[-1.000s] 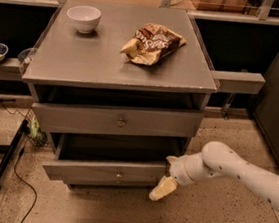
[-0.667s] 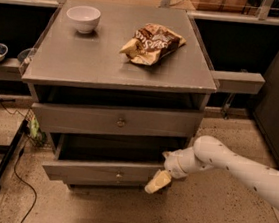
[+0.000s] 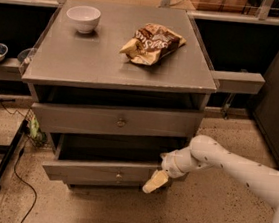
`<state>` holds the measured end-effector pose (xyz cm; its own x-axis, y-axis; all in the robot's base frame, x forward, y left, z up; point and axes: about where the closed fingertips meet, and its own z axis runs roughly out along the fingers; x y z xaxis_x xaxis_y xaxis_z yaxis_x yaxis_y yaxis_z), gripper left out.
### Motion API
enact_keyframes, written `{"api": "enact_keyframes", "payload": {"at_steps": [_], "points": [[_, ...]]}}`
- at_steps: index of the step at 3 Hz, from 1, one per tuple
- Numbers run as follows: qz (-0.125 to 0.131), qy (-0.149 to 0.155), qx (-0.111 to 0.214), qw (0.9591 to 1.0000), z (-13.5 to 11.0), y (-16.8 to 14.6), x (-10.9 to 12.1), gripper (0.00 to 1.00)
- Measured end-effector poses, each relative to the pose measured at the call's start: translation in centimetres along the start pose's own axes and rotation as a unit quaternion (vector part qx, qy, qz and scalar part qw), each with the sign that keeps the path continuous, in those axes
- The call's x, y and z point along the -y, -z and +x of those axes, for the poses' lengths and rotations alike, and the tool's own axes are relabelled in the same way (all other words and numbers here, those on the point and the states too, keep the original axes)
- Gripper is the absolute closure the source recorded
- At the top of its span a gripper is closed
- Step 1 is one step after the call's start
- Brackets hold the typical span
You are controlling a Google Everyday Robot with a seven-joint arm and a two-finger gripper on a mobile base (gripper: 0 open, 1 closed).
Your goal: Open middle drawer
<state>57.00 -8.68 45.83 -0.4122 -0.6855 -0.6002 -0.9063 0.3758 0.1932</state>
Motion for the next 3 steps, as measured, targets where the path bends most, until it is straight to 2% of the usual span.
{"api": "enact_keyframes", "payload": {"at_steps": [1, 3], "points": [[-0.020, -0.010, -0.011, 0.9997, 1.06, -1.37, -0.78, 0.00], [-0.034, -0.020, -0.015, 0.9991, 1.20, -1.19, -1.57, 0.00]]}}
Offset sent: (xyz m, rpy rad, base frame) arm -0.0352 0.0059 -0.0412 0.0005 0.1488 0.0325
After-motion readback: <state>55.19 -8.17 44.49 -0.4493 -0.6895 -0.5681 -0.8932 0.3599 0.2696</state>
